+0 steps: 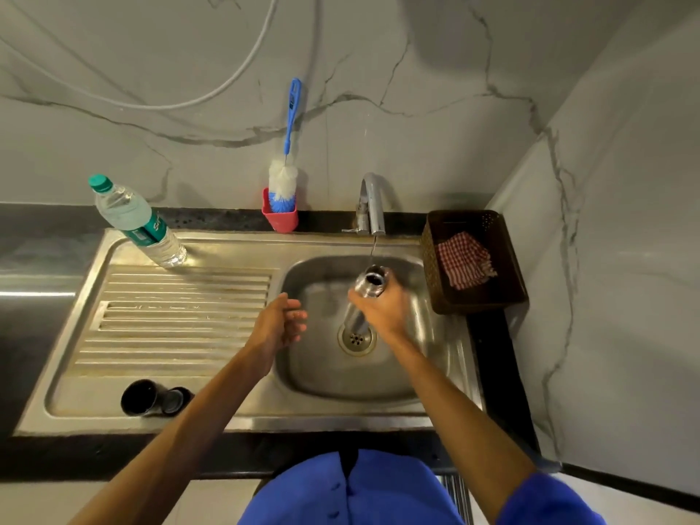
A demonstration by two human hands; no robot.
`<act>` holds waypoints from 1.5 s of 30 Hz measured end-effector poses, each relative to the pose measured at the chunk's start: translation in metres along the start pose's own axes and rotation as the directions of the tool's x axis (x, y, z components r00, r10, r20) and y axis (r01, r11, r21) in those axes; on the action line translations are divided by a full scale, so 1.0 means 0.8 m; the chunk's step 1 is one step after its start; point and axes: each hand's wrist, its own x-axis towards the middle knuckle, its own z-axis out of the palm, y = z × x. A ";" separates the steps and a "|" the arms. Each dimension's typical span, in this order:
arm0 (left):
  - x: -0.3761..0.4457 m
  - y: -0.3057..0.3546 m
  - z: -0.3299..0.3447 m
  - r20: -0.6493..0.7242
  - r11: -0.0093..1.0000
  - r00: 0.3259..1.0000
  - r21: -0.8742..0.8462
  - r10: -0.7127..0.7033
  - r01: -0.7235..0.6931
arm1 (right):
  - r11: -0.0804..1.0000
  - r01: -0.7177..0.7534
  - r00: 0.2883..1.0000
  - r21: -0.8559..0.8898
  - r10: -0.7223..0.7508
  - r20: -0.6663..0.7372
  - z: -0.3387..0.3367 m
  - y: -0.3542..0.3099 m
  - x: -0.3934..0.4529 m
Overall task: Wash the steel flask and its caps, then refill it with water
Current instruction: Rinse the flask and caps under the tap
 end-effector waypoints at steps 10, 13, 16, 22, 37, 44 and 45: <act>0.001 -0.027 -0.031 0.183 0.545 0.929 0.767 0.322 -0.340 | 0.905 -0.121 0.992 0.409 0.118 0.031 0.012 -0.019 -0.026; -0.015 -0.012 -0.043 0.330 0.272 0.866 0.854 0.376 -0.444 | 0.671 -0.306 0.952 0.676 0.237 0.195 0.015 -0.026 -0.044; -0.044 0.035 -0.053 0.437 0.192 0.790 0.811 0.430 -0.553 | 0.448 -0.421 0.904 0.789 0.277 0.325 0.017 -0.035 -0.050; -0.091 0.166 -0.049 0.666 -0.263 0.610 0.739 0.429 -0.621 | 0.173 -0.657 0.753 0.734 0.095 0.651 0.029 -0.041 -0.070; -0.145 0.272 0.026 0.762 -0.713 0.578 0.576 0.291 -0.400 | 0.940 0.341 0.873 0.030 -0.328 0.360 -0.073 -0.138 -0.035; -0.145 0.289 0.053 0.791 -0.467 0.515 0.611 0.329 -0.639 | 0.809 0.582 0.767 -0.080 -0.513 0.386 -0.062 -0.227 -0.030; -0.147 0.294 0.048 0.784 -0.368 0.525 0.620 0.333 -0.693 | 0.798 0.593 0.772 -0.103 -0.528 0.353 -0.066 -0.235 -0.029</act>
